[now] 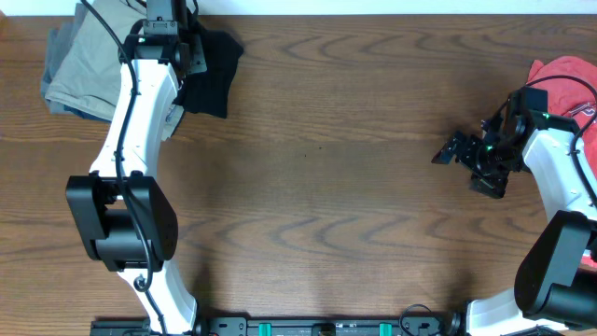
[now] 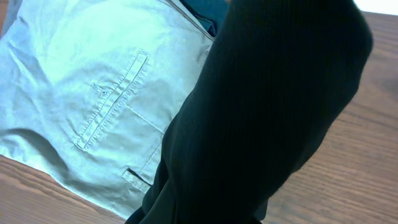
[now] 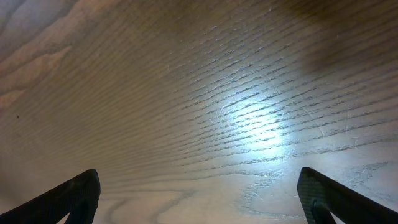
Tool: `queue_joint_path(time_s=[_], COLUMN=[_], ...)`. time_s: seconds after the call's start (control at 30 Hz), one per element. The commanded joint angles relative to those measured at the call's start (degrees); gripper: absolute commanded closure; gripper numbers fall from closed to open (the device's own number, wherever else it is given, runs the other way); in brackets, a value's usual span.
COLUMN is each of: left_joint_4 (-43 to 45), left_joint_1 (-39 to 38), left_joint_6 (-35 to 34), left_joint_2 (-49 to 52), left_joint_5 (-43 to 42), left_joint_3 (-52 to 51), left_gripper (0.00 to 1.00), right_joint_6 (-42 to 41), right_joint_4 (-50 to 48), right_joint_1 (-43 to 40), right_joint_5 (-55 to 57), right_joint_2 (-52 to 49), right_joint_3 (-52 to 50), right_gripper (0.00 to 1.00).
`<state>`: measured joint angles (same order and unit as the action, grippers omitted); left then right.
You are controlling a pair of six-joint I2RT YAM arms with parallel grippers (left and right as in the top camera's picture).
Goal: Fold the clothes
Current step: 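Carry the bundle with the left gripper onto the khaki pants stack, then press the black shirt down on the stack with the left gripper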
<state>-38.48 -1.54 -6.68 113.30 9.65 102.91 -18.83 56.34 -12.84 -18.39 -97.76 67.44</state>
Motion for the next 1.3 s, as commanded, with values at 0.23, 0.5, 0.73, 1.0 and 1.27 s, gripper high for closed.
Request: queue_joint_path(time_s=[0.23,0.5,0.73,1.0,1.27], left_joint_4=[0.9,0.9,1.8,4.5,11.3], left_joint_1=[0.3,3.5,8.4,12.5,18.2], left_joint_6=[-5.3,-6.8,-8.7,-8.7,-12.8], left_joint_2=[-7.4,-5.8,-3.8,3.0,7.8], left_joint_5=[1.6,1.6,1.5,1.6,1.6], left_joint_3=[2.4,2.3,2.3,2.3,2.3], left_gripper=[0.94,0.94,0.94,0.92,0.91], right_joint_6=[0.7,0.7,0.7,0.7,0.7], right_joint_4=[0.0,0.0,0.0,0.0,0.0], right_joint_1=[-0.2,-0.2,-0.2,-0.2,-0.2], right_joint_5=[0.0,0.0,0.0,0.0,0.0], right_joint_2=[1.1,1.1,1.1,1.1,1.1], right_joint_3=[0.8,0.8,0.8,0.8,0.8], right_gripper=[0.01,0.01,0.01,0.01,0.01])
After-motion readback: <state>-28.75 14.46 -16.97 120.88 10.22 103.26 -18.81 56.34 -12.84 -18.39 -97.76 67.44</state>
